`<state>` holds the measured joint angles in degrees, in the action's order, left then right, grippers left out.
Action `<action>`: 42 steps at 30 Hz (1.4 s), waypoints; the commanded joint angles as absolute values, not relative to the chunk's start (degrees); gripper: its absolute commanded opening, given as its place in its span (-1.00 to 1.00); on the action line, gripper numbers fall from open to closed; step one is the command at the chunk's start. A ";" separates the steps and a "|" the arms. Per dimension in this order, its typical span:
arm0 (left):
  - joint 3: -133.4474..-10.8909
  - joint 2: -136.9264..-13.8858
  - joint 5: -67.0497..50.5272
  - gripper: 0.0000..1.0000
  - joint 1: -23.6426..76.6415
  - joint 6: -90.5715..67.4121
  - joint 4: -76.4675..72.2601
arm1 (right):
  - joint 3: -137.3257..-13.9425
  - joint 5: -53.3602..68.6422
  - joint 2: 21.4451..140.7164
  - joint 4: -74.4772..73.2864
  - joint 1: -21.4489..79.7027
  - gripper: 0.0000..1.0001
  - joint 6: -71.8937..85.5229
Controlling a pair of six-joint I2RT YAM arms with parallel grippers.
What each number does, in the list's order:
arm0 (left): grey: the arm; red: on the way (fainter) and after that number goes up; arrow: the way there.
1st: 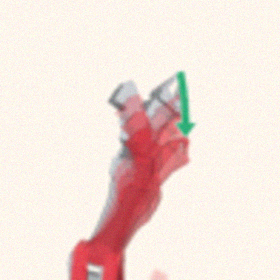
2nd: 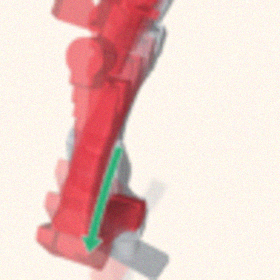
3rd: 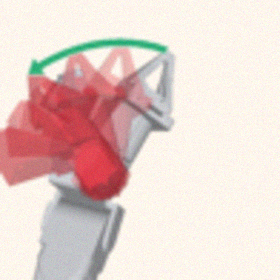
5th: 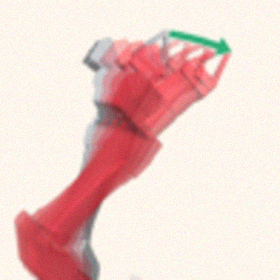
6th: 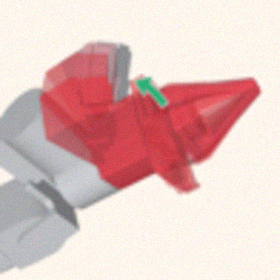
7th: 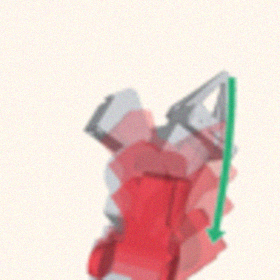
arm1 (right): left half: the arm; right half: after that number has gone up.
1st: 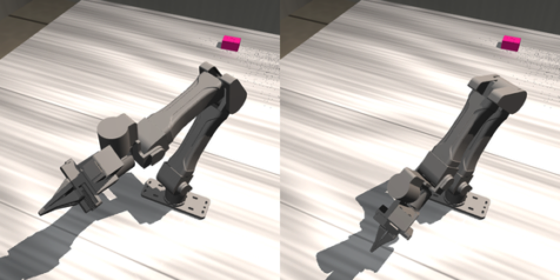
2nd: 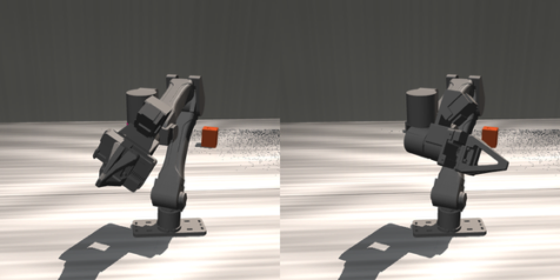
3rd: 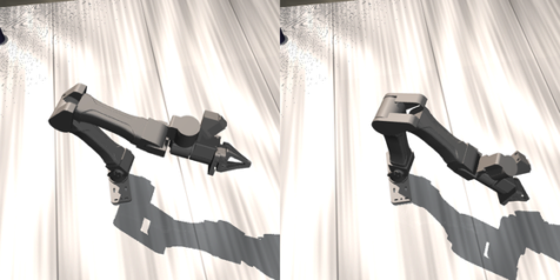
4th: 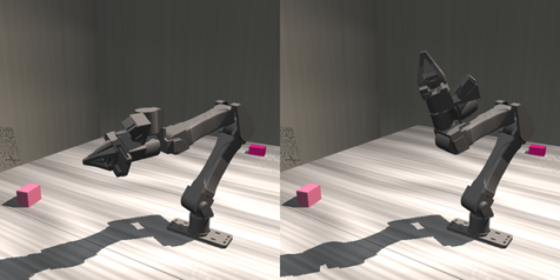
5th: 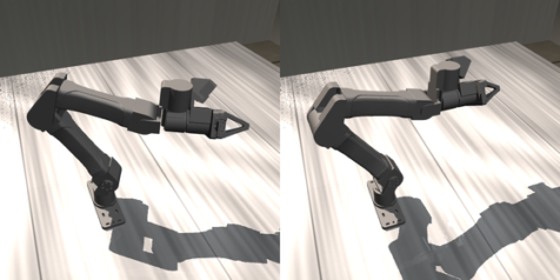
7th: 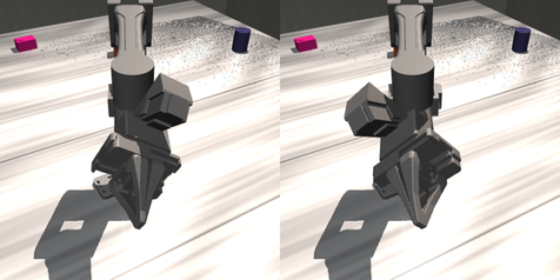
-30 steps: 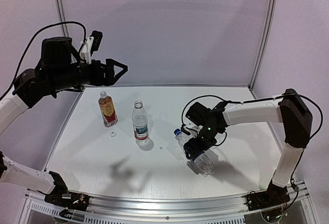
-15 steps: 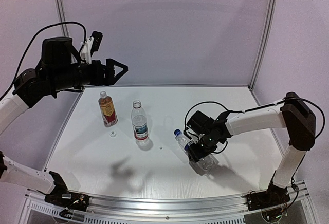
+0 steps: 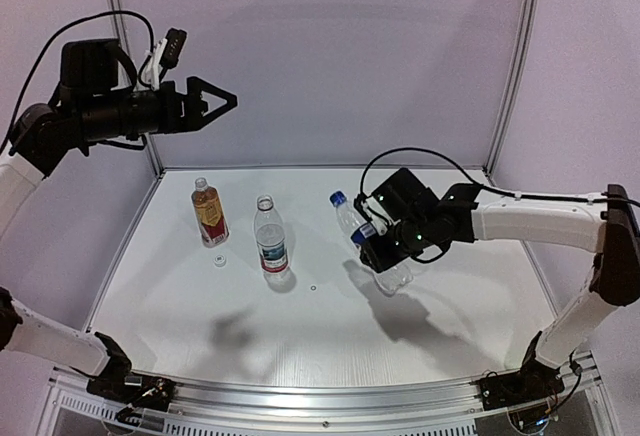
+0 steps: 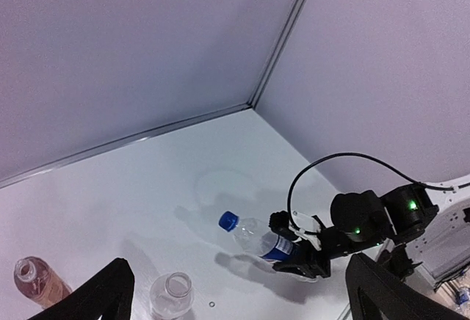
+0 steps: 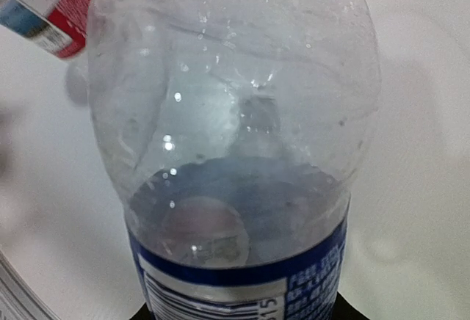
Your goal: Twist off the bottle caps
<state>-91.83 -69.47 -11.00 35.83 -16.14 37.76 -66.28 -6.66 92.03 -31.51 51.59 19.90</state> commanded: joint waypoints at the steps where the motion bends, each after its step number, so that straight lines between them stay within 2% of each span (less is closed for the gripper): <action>1: -96.80 -72.83 -25.79 0.98 34.06 -19.01 39.42 | -72.32 -9.09 87.38 -32.34 52.12 -0.07 17.42; 8: -96.63 -77.04 -36.33 0.97 32.82 -31.98 24.48 | -79.34 -4.44 83.55 -29.37 52.08 -0.17 15.20; 15: -102.62 -83.92 -39.86 0.88 32.84 -37.87 17.79 | -82.33 12.04 80.42 -22.32 52.04 -0.19 15.02; 29: -103.86 -88.44 -35.89 0.66 38.34 -35.06 14.84 | -83.66 21.55 79.26 -20.84 52.11 -0.24 17.15; 38: -103.20 -88.96 -29.93 0.26 41.30 -33.81 13.59 | -83.85 22.36 78.73 -21.46 52.10 -0.26 17.93; 42: -102.48 -89.03 -28.59 0.21 41.55 -34.62 12.37 | -83.78 22.01 78.11 -21.67 52.05 -0.26 17.91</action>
<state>-102.48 -88.58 -31.03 40.95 -34.87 14.92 -82.04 21.43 80.38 -21.37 51.64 17.47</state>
